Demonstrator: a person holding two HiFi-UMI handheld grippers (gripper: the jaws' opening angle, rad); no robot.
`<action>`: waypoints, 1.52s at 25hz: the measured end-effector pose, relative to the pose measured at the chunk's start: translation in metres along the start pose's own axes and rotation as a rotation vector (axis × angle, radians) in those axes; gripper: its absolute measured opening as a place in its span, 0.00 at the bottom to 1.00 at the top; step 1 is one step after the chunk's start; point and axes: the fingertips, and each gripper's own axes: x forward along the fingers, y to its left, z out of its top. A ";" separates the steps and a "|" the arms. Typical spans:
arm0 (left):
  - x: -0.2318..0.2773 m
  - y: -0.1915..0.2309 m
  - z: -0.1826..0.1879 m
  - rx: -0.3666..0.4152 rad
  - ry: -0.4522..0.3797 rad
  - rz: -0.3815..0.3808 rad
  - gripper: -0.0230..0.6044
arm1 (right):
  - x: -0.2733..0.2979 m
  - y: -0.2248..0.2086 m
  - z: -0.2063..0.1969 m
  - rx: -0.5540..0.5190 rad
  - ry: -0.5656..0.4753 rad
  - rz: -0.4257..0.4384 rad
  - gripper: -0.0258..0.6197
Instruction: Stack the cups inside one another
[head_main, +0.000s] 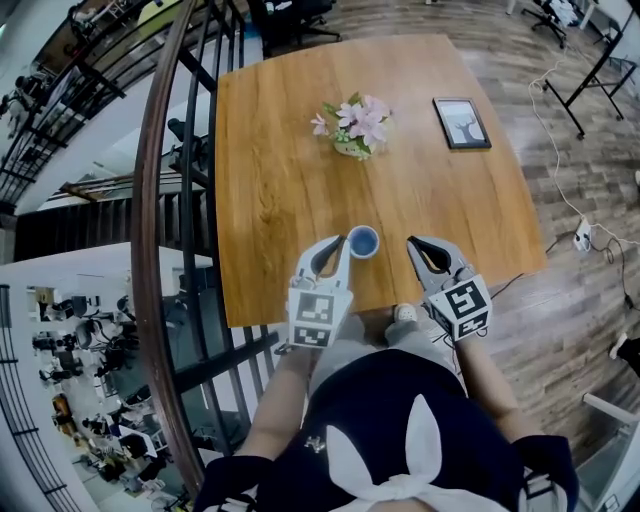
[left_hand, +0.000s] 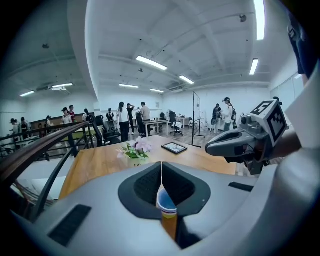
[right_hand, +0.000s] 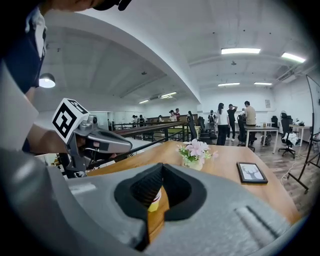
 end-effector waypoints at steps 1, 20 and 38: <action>-0.003 0.001 0.000 -0.007 0.002 0.001 0.07 | 0.001 0.001 0.001 -0.005 -0.001 0.007 0.04; -0.015 0.000 -0.016 -0.043 0.051 0.002 0.07 | 0.004 0.017 0.002 -0.026 0.028 0.052 0.04; -0.012 0.002 -0.031 -0.069 0.072 0.000 0.07 | 0.009 0.020 -0.010 -0.011 0.051 0.052 0.04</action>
